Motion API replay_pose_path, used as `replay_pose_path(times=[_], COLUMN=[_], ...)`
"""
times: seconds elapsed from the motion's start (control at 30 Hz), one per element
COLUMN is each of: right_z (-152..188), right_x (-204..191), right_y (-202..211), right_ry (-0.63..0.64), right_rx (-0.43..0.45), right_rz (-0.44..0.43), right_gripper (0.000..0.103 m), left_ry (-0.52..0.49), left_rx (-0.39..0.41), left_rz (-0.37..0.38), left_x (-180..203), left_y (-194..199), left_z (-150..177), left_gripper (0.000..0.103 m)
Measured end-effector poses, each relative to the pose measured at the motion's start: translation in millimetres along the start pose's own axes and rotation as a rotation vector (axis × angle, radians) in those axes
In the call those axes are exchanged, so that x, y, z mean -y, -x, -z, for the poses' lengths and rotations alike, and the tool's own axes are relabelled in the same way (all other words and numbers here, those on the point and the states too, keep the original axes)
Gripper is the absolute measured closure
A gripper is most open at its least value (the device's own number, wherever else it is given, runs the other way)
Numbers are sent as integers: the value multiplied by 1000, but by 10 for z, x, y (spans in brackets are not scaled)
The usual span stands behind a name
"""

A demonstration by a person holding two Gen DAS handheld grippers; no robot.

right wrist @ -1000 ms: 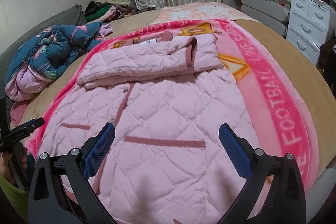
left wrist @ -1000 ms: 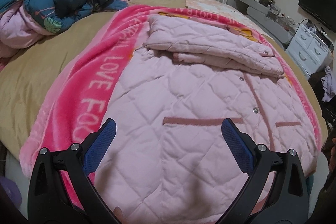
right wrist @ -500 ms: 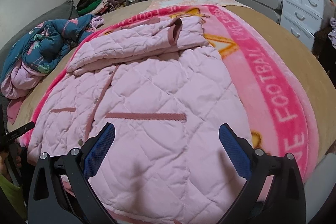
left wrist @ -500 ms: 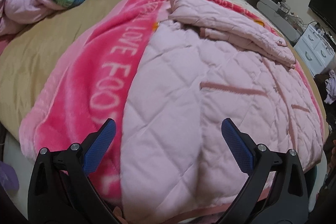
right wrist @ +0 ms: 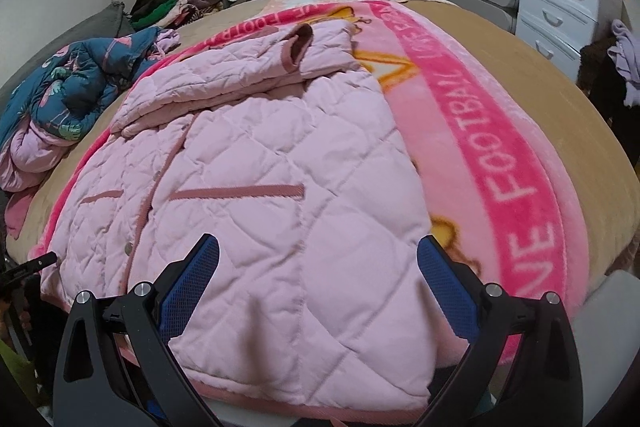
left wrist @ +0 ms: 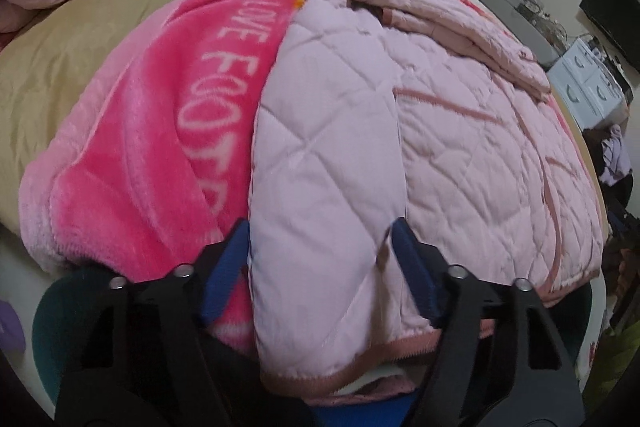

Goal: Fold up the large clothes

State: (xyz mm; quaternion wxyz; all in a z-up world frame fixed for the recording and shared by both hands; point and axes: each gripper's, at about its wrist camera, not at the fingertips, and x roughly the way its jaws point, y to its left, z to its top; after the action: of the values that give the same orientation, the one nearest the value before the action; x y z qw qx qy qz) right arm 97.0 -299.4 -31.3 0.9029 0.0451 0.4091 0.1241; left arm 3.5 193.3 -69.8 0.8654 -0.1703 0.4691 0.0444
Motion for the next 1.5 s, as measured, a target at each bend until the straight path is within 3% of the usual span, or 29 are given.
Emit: replay_pose_path(times=[0.23, 0.47, 0.6, 1.1, 1.13, 1.17, 1.2, 1.23, 1.33, 1.4, 1.5], right_z=[158, 376, 512, 744, 748, 759, 768, 776, 762, 734, 687], right_x=[134, 254, 342, 456, 465, 468, 464, 452, 415, 376, 326], right_y=[87, 135, 124, -287, -286, -282, -271, -256, -173, -58, 83], right_ry=[2, -1, -17, -122, -131, -141, -142, -135, -107, -83, -59], right_rx=[-26, -83, -125, -267, -263, -262, -260, -257, -245, -209, -158], right_rz=[11, -3, -13, -166, -178, -213, -228, -225, -234, -232, -244], right_gripper=[4, 4, 4, 6, 10, 24, 28, 30, 50, 68, 80], left_ry=[-34, -124, -114, -87, -89, -93, -95, -93, -81, -83, -91], left_rx=[-58, -66, -73, -76, -75, -75, -74, -75, -80, -85, -84], left_rz=[18, -16, -9, 7, 4, 0, -2, -1, 6, 11, 15], left_x=[97, 290, 280, 229, 234, 243, 246, 243, 226, 238, 268], left_y=[-82, -166, -204, -219, -214, -211, -211, -213, -219, -209, -182], left_z=[191, 225, 228, 234, 237, 240, 243, 246, 250, 257, 277], left_gripper=[44, 41, 41, 37, 37, 36, 36, 35, 33, 33, 39])
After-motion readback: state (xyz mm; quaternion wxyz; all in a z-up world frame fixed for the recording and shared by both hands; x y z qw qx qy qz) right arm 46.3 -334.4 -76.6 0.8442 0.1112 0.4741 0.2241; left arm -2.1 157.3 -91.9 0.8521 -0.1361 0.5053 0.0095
